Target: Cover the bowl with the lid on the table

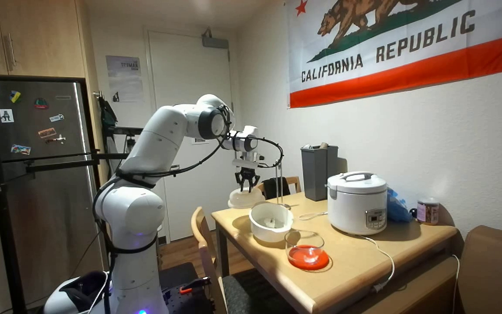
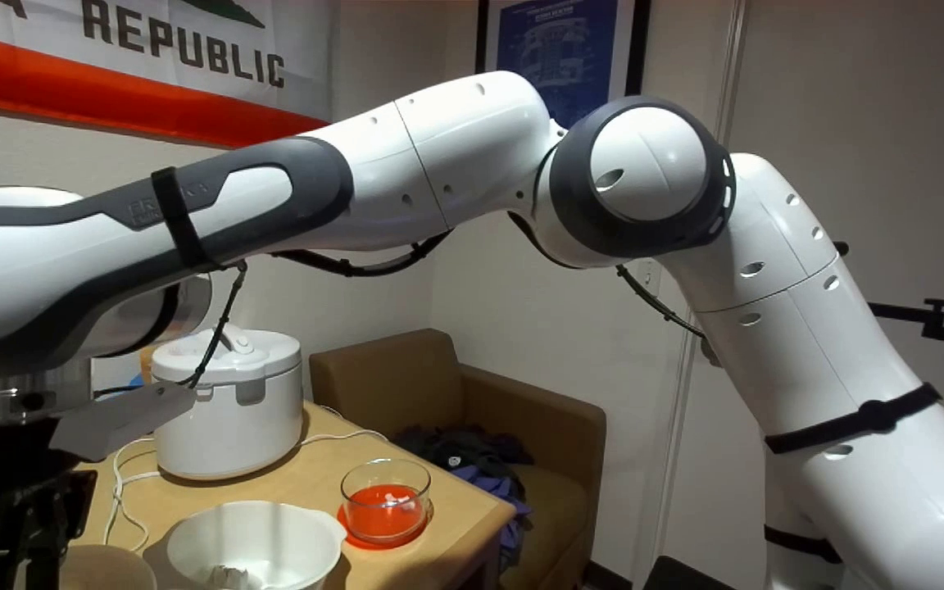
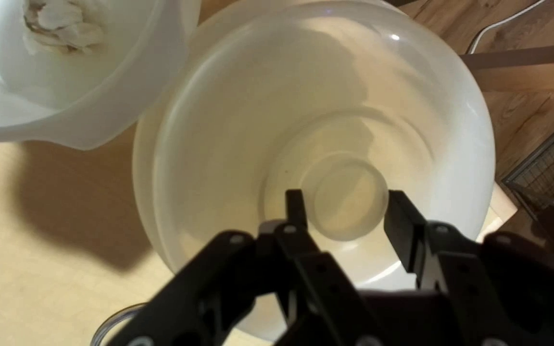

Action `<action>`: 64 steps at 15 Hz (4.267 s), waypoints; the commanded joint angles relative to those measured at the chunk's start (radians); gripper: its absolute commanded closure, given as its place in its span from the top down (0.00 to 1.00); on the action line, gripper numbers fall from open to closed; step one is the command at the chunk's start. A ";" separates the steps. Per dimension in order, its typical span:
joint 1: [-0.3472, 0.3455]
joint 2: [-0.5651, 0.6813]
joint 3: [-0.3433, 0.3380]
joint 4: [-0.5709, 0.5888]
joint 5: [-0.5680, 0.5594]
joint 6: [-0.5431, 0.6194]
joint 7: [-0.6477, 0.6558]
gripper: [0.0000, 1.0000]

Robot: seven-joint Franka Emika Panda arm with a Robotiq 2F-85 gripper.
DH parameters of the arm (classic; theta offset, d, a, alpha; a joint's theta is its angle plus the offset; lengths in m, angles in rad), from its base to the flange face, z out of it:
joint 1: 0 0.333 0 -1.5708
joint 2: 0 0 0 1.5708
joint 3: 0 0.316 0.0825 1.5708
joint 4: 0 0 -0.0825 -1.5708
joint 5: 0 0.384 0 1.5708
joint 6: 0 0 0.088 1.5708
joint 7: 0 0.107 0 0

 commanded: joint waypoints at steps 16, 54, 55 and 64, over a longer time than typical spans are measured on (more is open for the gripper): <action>0.123 0.167 0.021 0.245 -0.014 -0.225 -0.037 0.20; -0.154 -0.255 -0.066 -0.386 0.075 0.224 0.071 0.45; -0.152 -0.253 -0.066 -0.386 0.075 0.224 0.071 0.45; -0.169 -0.278 -0.070 -0.387 0.101 0.199 0.090 0.20</action>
